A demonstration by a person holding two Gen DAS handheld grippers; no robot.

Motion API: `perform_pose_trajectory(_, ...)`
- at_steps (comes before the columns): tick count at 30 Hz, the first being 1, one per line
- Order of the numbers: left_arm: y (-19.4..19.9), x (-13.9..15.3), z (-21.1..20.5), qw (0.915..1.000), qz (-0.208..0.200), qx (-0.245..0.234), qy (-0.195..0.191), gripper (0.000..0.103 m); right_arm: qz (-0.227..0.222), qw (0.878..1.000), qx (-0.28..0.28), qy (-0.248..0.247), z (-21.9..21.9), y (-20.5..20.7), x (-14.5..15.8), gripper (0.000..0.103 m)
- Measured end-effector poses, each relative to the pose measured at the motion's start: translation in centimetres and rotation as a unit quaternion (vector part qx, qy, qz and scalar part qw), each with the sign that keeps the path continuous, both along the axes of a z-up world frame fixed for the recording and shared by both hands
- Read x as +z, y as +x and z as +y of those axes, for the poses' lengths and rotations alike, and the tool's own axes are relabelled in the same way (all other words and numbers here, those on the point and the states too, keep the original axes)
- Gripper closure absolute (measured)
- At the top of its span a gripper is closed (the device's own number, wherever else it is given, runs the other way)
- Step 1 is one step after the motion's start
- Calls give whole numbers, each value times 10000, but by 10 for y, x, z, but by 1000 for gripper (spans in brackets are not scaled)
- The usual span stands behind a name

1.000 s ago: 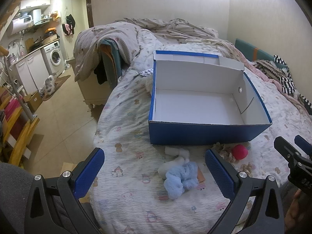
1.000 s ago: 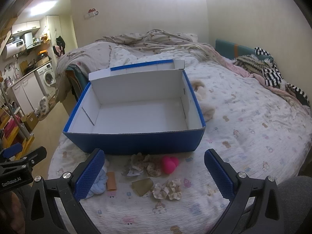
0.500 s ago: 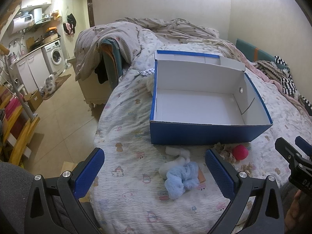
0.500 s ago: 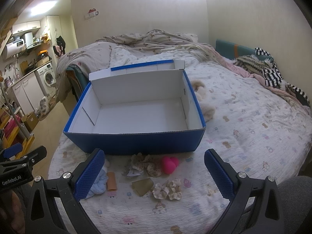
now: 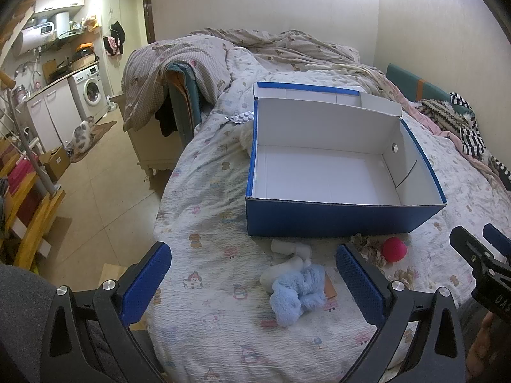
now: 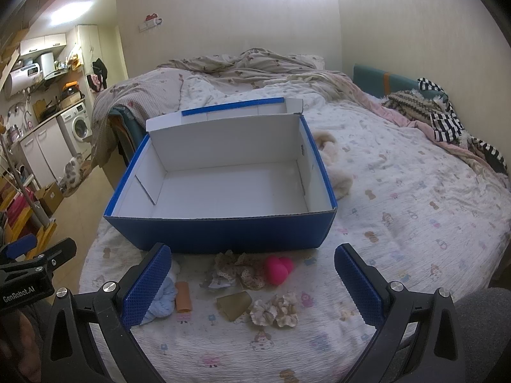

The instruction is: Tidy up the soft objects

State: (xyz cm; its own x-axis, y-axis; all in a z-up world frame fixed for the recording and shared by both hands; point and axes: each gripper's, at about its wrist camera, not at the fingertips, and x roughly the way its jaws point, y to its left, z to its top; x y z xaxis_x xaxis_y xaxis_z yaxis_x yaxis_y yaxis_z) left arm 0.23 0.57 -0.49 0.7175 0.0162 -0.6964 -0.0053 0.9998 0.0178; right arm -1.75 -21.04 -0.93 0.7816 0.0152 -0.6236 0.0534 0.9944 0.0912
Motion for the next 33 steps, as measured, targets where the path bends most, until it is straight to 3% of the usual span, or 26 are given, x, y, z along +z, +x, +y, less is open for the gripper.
perform_pose_trajectory(15, 0, -1, 3, 10000, 11, 33, -20, 0, 6, 10000, -8, 25, 0, 0, 0, 0)
perform_pose_trajectory(20, 5, 3, 26, 9989, -14, 449, -153, 0, 337, 9982, -128, 483, -16, 10, -2, 0)
perform_pose_trajectory(24, 17, -11, 45, 9952, 450, 821, -284, 0, 722, 9948, -193, 693, -32, 23, -5, 0)
perform_pose_trajectory(28, 30, -32, 44, 9913, 1020, 778, -286, 1, 993, 9918, -319, 741, -46, 35, -11, 0)
perform_pose_trajectory(33, 45, -77, 31, 9747, 2044, 577, -701, 8, 1260, 9859, -551, 955, -58, 35, -30, 0)
